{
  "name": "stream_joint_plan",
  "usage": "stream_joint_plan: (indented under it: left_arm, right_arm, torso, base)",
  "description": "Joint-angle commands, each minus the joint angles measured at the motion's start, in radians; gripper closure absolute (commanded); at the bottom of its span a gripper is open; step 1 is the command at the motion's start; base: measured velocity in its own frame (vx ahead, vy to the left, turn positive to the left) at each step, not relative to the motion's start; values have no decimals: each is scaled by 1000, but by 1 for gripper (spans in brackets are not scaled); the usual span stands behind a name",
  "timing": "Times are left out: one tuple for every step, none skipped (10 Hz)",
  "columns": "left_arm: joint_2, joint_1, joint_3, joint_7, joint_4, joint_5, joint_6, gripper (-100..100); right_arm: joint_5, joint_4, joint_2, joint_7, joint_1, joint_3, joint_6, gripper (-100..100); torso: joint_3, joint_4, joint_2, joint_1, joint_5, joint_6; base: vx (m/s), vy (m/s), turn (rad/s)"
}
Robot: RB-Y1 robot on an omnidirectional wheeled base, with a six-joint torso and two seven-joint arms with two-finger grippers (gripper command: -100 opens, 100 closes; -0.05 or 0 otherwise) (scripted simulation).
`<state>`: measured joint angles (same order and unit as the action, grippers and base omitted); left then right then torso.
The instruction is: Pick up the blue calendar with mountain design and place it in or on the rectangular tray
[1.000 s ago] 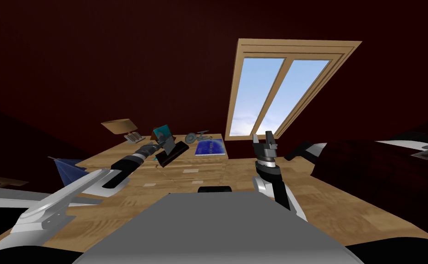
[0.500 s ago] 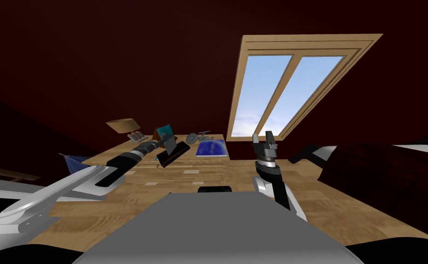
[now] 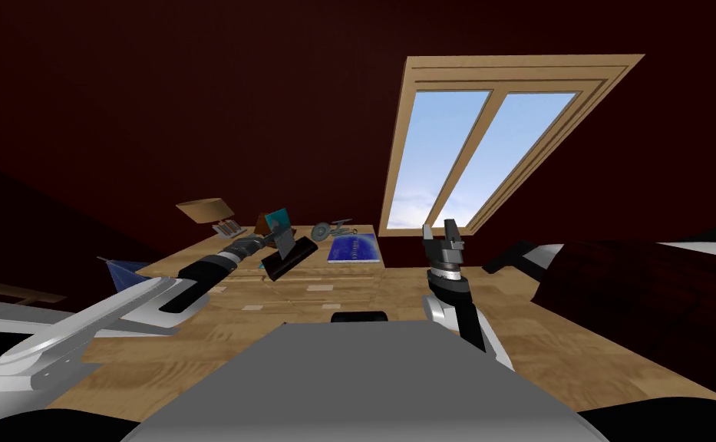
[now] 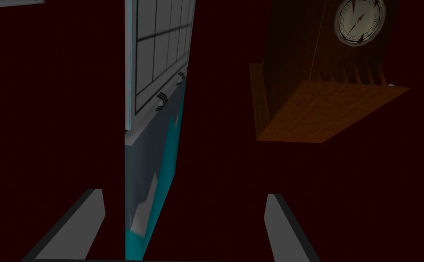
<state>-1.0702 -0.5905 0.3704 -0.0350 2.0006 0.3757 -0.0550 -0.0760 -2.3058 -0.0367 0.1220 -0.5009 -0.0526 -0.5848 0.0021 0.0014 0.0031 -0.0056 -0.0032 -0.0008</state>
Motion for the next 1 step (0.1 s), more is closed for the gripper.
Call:
stream_joint_plan:
  left_arm:
    - [0, 0, 0, 0, 0, 0, 0, 0]
  right_arm:
    - [0, 0, 0, 0, 0, 0, 0, 0]
  torso:
    - [0, 0, 0, 0, 0, 0]
  base:
    - [0, 0, 0]
